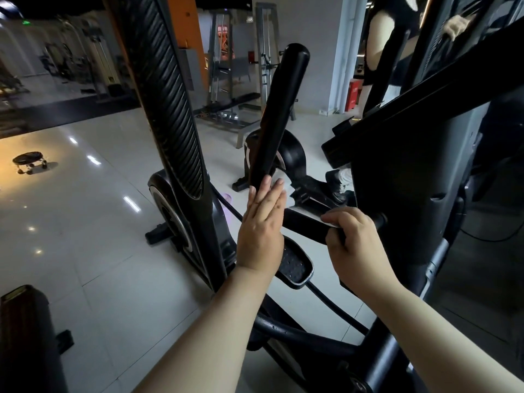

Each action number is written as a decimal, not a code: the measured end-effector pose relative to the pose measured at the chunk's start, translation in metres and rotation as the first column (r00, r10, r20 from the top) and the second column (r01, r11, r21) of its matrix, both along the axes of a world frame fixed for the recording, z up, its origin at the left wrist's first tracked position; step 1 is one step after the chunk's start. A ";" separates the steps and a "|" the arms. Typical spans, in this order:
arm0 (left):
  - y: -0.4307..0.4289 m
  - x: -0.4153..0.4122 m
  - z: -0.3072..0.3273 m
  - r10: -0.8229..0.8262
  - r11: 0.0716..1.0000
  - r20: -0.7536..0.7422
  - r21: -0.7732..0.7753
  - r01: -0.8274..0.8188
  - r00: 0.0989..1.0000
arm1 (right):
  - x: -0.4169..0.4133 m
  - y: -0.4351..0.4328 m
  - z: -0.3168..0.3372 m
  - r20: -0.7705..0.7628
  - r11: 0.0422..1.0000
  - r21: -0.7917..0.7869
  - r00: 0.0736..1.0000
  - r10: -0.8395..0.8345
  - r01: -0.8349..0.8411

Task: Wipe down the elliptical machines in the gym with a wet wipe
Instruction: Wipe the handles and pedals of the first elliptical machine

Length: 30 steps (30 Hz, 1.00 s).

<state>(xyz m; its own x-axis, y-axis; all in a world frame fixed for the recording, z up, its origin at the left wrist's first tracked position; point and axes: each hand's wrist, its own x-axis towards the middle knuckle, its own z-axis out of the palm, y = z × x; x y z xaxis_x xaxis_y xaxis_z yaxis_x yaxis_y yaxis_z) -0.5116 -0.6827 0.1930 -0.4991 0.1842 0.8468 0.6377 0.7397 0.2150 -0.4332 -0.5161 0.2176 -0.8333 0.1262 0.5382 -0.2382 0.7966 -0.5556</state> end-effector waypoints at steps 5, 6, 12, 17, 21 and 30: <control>0.011 0.035 -0.029 -0.076 0.993 0.189 0.106 0.056 0.979 | 0.000 0.002 -0.003 -0.006 1.000 0.009 1.000 0.004 -0.004; 0.013 0.039 -0.028 -0.105 0.991 0.190 0.104 0.087 0.976 | 0.000 0.002 -0.004 -0.008 1.000 0.009 1.000 0.005 -0.005; 0.006 0.018 -0.014 -0.060 0.995 0.193 0.093 0.043 0.979 | -0.001 0.000 -0.007 -0.039 1.000 -0.005 0.999 0.005 -0.005; 0.028 0.061 -0.028 -0.201 0.978 0.183 0.088 0.188 0.962 | 0.003 0.001 -0.010 -0.104 0.999 -0.027 0.994 0.037 -0.040; 0.017 0.053 -0.031 -0.220 0.975 0.176 0.057 0.213 0.960 | 0.008 0.005 -0.011 -0.131 0.995 -0.028 0.988 0.087 -0.091; 0.047 0.089 -0.033 -0.271 0.959 0.271 0.156 0.235 0.924 | 0.019 0.013 -0.013 -0.095 0.989 0.047 0.985 0.145 -0.141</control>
<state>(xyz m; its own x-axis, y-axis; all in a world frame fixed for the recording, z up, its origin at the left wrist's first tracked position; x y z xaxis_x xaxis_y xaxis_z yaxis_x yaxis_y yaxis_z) -0.4230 -0.6356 0.1604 -0.6735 0.2437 0.6978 0.6982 0.5195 0.4925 -0.4146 -0.5030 0.2046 -0.7841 -0.0138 0.6205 -0.4029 0.7718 -0.4919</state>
